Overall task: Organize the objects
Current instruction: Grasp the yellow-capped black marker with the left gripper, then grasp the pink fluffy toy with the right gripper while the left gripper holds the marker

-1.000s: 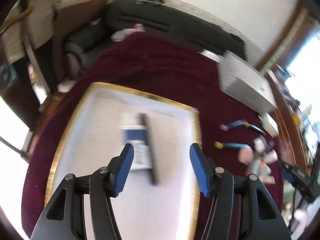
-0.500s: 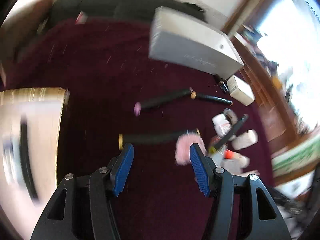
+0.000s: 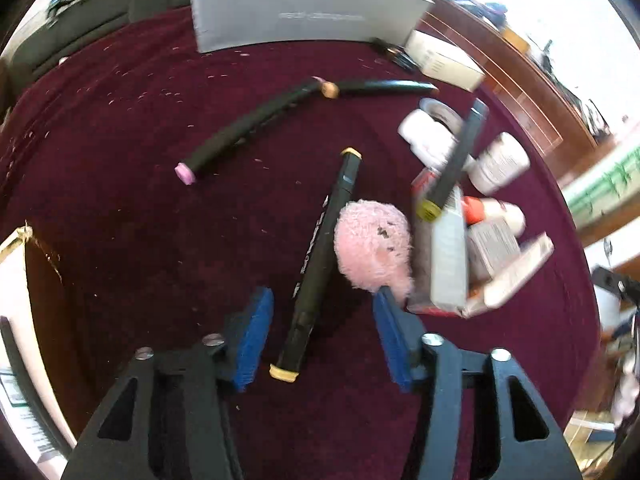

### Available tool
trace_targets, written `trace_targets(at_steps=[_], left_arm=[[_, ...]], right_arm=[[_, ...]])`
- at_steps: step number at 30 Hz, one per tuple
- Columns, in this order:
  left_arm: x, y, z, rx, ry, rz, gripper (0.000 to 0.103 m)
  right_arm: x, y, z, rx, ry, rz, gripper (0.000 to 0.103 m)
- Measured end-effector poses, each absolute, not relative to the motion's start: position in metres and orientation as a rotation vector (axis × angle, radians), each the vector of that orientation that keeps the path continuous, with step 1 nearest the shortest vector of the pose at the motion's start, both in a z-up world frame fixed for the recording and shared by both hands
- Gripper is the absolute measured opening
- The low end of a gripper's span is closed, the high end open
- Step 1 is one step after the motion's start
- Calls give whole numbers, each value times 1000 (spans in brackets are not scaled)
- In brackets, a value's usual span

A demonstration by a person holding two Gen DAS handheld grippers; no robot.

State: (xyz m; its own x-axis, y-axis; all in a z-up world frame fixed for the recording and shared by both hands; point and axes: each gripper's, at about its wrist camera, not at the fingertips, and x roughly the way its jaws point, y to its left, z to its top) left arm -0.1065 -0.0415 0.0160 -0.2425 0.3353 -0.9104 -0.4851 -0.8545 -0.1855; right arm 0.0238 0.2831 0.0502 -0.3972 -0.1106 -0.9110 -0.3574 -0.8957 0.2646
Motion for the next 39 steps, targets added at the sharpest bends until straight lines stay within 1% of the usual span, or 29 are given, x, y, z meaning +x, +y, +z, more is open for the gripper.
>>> trace_targets(at_steps=[4,6,8,10,12,16,18,22,23,27,31,34,37,39], left_arm=[[-110,-45,18,-1496,231,2201,43],[-111,-48,17,-1492,231,2206,34],[-109,-46,15,-1472,297,2211,20],[-107,-44,14,-1456,385,2212,15],[-105,-42,14,-1449,415,2212,14],[-97,-16,12,-1380,542,2215,14],[-98,-4,11,-1356,555,2242,15],[-102,-7,9,-1374,435,2306,15],[-102,-9,10,-1392,418,2311,11],[-96,-28,15,-1450,329,2347,11],[-72,-67,32,-1475,125,2386,11],[-42,-89,42,-1475,46,2401,11],[-8,-104,46,-1477,3,2423,11],[6,-110,47,-1479,-23,2426,11]], right_arm=[[20,277,42,-1671,640,2417,92],[19,273,41,-1689,629,2424,92],[18,270,41,-1696,611,2433,93],[18,269,42,-1696,601,2437,92],[19,270,43,-1695,596,2437,92],[19,273,40,-1704,606,2422,93],[19,270,37,-1718,608,2417,92],[17,260,38,-1740,585,2436,92],[16,256,39,-1744,578,2445,92],[15,245,47,-1746,534,2489,93],[9,230,53,-1763,485,2548,92],[-2,207,59,-1800,427,2628,92],[-21,168,69,-1835,306,2756,93],[-38,134,80,-1827,161,2856,93]])
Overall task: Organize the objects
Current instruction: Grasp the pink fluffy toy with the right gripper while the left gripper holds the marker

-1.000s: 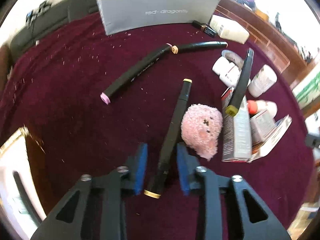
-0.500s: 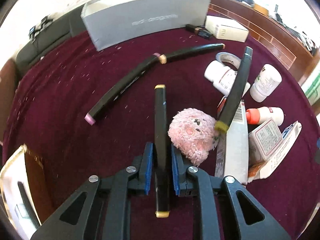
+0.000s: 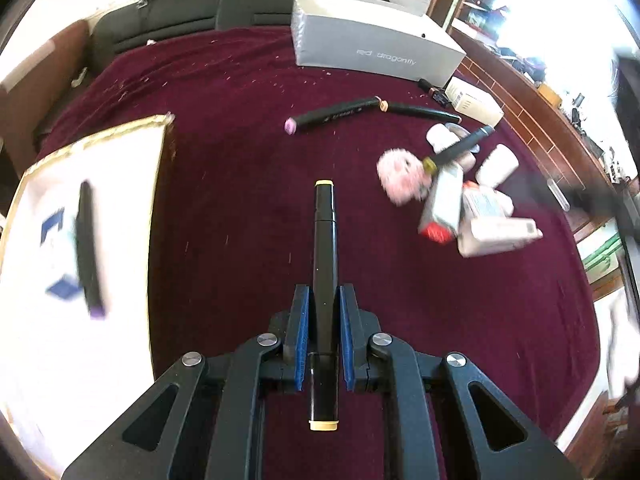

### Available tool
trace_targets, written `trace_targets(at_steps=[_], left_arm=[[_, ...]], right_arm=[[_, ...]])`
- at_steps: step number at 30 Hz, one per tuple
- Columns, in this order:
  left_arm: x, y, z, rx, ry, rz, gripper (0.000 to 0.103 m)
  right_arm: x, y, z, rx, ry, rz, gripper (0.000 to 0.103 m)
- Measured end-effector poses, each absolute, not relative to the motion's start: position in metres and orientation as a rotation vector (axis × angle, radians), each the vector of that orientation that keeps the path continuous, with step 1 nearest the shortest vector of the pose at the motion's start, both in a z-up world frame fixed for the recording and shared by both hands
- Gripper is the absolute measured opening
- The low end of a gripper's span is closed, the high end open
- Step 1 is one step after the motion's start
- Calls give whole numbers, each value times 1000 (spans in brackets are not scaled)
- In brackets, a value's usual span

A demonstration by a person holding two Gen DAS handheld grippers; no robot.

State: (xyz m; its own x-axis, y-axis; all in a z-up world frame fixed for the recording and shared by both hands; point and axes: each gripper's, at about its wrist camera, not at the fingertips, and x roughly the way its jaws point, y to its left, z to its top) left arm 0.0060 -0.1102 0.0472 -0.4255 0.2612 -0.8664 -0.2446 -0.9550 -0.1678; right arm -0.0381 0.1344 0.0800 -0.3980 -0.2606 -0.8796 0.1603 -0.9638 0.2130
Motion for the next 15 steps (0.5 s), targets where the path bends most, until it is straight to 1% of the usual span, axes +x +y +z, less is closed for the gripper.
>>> trace_targets(at_steps=[3,4,7,10,11,13,14,15], left_arm=[[21,-113,41,-1506,-75,2410,11],[24,-113,35,-1525,-81,2408,12],[30,-115,23,-1555,-121,2407,11],[34,-110,16,-1564,-108,2429,11],[34,-108,15,-1561,-98,2438,11],[36,-104,15,-1544,-54,2466,11],[37,-100,15,-1536,-27,2479,11],[37,-98,15,-1526,-14,2495,12]], right_arm=[[-70,88,87,1482,88,-2404,93],[-80,76,85,1481,137,-2379,93],[-112,46,61,1570,265,-2255,92],[-127,29,34,1651,438,-2225,92],[-129,26,28,1674,473,-2216,92],[-128,25,16,1716,486,-2178,92],[-127,23,11,1730,497,-2162,90],[-124,21,5,1746,518,-2144,87]])
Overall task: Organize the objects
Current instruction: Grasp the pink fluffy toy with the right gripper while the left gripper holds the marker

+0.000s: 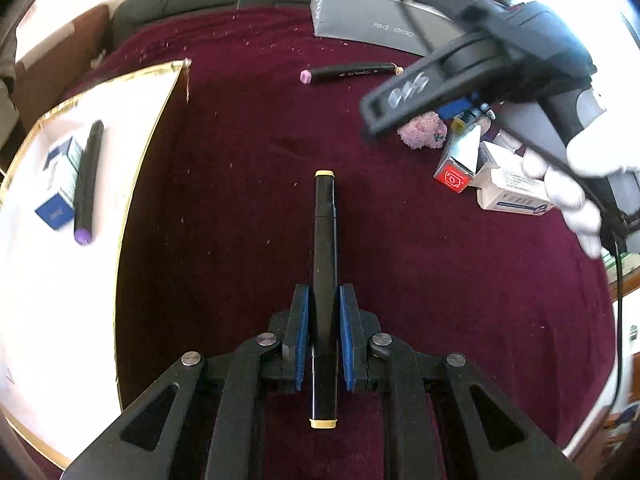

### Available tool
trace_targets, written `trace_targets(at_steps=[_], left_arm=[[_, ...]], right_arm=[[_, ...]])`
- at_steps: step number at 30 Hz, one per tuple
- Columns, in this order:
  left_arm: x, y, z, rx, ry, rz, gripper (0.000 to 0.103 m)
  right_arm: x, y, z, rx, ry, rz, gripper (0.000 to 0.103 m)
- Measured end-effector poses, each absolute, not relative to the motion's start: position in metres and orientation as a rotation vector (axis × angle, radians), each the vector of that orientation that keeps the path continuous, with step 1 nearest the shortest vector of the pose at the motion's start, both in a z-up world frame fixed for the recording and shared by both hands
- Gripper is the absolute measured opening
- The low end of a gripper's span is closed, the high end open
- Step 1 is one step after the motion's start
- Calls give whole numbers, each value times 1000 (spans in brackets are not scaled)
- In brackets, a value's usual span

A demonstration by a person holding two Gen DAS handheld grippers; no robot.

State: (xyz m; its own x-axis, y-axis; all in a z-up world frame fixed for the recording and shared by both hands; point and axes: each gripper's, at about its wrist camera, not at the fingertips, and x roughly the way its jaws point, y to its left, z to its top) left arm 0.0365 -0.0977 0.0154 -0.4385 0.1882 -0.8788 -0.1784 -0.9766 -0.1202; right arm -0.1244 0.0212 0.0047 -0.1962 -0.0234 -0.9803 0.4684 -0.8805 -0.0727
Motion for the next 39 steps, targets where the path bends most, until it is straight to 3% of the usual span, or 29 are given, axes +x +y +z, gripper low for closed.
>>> trace_targets(at_steps=[2,3,5,9,15,28,39], left_arm=[[35,-95,15,-1512,-26,2524,13],[32,-94,15,-1507,-44,2534,13],[27,-94,15,-1497,-72,2554,13],[24,-86,15,-1481,-7,2569,13],[21,-100,18,-1533,-121,2485,11],[47,-128,61,-1452,-212,2488,11],[60,-138,90,-1461,-103,2575,11]], right_arm=[[-120,19,0,1749,542,-2152,82],[-119,22,1,1765,493,-2147,74],[-120,31,1,1799,375,-2138,67],[-119,43,5,1803,311,-2191,53],[-116,57,10,1802,247,-2231,44],[-86,71,31,1755,110,-2221,42],[-38,55,44,1719,24,-2172,42]])
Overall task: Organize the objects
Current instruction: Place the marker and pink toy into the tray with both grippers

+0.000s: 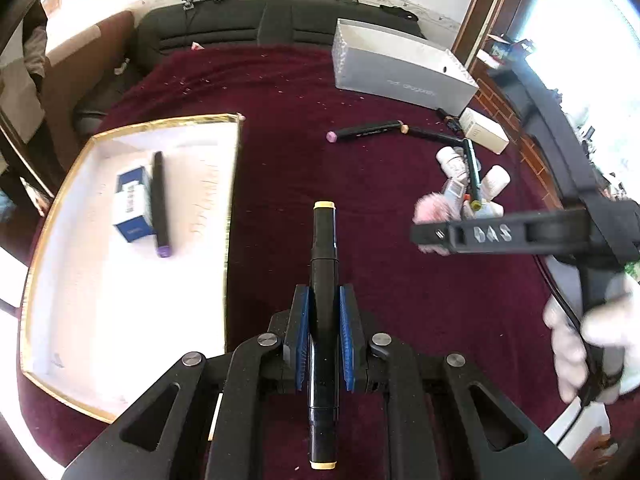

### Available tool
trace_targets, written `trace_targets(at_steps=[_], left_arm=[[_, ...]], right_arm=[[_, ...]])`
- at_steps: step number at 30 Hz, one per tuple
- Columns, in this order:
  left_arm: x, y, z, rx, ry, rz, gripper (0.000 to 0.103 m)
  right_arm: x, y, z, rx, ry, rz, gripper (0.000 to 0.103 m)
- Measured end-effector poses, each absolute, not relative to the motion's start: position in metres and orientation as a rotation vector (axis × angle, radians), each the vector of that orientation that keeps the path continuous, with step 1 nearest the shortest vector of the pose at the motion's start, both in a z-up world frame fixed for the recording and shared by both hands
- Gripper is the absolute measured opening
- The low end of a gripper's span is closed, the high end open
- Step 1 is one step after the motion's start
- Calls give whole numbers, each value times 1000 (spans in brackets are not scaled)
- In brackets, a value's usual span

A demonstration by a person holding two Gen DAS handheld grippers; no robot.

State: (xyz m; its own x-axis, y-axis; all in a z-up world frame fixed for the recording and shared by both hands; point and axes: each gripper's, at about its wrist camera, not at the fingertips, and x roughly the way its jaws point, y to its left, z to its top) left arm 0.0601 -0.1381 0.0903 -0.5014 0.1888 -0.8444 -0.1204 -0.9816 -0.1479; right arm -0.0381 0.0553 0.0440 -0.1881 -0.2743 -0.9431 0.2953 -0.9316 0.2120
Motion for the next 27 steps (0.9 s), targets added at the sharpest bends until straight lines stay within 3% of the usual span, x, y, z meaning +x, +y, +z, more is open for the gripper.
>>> trace_targets(at_steps=[18,27], left_arm=[[70,-173,106,-1488,-74,2653,12],[51,-236,106,-1502,-113,2711,12]], right_arm=[[24,27,79,1626,-55,-2136,43],[22,-18,89,1605,-99,-2084,43]])
